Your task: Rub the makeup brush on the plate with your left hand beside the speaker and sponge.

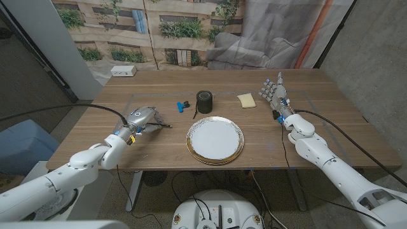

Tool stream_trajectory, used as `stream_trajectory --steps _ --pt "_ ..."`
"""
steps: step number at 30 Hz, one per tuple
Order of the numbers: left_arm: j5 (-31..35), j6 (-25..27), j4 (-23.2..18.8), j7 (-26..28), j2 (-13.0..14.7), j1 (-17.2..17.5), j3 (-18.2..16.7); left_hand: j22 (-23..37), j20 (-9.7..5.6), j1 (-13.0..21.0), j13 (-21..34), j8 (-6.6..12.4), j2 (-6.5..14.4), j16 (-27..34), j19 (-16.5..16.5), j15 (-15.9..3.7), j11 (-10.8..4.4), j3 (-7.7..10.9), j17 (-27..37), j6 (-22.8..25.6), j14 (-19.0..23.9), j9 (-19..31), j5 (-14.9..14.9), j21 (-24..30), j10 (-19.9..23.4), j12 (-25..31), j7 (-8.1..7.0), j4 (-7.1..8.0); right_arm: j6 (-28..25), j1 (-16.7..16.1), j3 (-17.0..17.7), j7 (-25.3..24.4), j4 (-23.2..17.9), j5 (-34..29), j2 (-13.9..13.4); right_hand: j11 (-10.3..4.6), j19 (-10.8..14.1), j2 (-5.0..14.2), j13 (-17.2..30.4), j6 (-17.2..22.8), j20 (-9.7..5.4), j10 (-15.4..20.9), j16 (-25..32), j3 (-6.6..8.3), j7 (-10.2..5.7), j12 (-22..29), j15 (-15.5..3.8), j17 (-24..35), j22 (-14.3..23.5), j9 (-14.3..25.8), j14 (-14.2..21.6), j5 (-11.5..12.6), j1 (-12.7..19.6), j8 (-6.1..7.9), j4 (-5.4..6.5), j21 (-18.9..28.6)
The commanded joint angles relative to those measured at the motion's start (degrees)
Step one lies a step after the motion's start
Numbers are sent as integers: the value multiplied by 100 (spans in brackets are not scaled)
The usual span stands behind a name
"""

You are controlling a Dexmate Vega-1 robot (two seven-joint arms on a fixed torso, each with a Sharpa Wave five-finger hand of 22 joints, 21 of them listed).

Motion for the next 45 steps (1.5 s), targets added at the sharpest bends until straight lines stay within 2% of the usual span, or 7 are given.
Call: stream_trajectory --steps 1,7,16,24,27,35,45 --pt "54 -100 -37 -37 180 -41 46 7 4 -108 -16 6 -66 -25 -59 -867 4 -58 -10 -214 -116 64 -5 2 -355 -52 -64 -17 2 0 0 0 2 0 1 -3 -11 578 16 -42 39 -52 20 -3 8 36 50 19 33 15 -2 38 9 31 26 27" --pt "44 -271 -30 -40 265 -70 28 8 35 -205 -33 -17 -213 -1 -158 -857 4 -133 3 -549 -192 64 3 -4 -810 -66 -93 -28 1 -1 0 -2 -2 0 0 -6 -11 578 17 -45 40 -47 19 -3 9 39 51 19 33 15 -3 38 9 29 26 27" --pt "-135 -495 -55 -378 353 -196 -31 -4 217 -717 -60 -38 -475 -39 -663 -776 9 -330 -8 -1449 -742 -14 -6 -53 -2104 -63 -143 70 0 -2 0 -2 -3 1 -1 8 -9 579 18 -45 38 -44 19 -3 1 40 48 19 33 15 -4 38 9 29 26 28" --pt "-326 -791 -89 -913 502 -351 -71 -23 347 -1117 -85 -53 -497 -42 -1229 -550 23 -360 -25 -2203 -1492 -41 -33 -61 -3094 -88 -137 77 -3 -3 1 -4 -7 1 -2 8 -10 579 18 -48 38 -45 20 -3 2 40 50 19 33 15 -3 38 9 28 26 28" --pt "-386 -921 -60 -924 524 -362 -112 -24 336 -1162 -85 -55 -504 -41 -1304 -536 24 -364 -26 -2282 -1549 -43 -40 -72 -3172 -79 -141 80 -2 -3 0 -4 -5 1 -2 8 -8 578 18 -46 40 -49 20 -3 11 38 54 19 33 15 -2 38 9 29 26 28" --pt "-1272 -1266 223 -855 257 -305 -373 -17 406 -1756 -82 -34 -189 -11 -1358 -439 42 -382 -13 -2495 -1638 -37 -45 -40 -3464 -71 -52 341 1 -3 1 -1 -3 1 -2 9 -8 578 19 -45 37 -42 20 -3 4 41 50 19 33 15 -3 38 9 29 26 28" --pt "-2055 -1486 599 -973 -256 -441 -462 -15 357 -1988 -88 -9 -6 -13 -1335 -425 79 -336 -22 -2523 -1614 -40 -46 -19 -3777 -90 89 416 -1 -3 1 -2 -5 1 -2 13 -9 578 19 -47 37 -53 19 -3 13 37 46 19 33 15 -6 38 9 29 26 28"
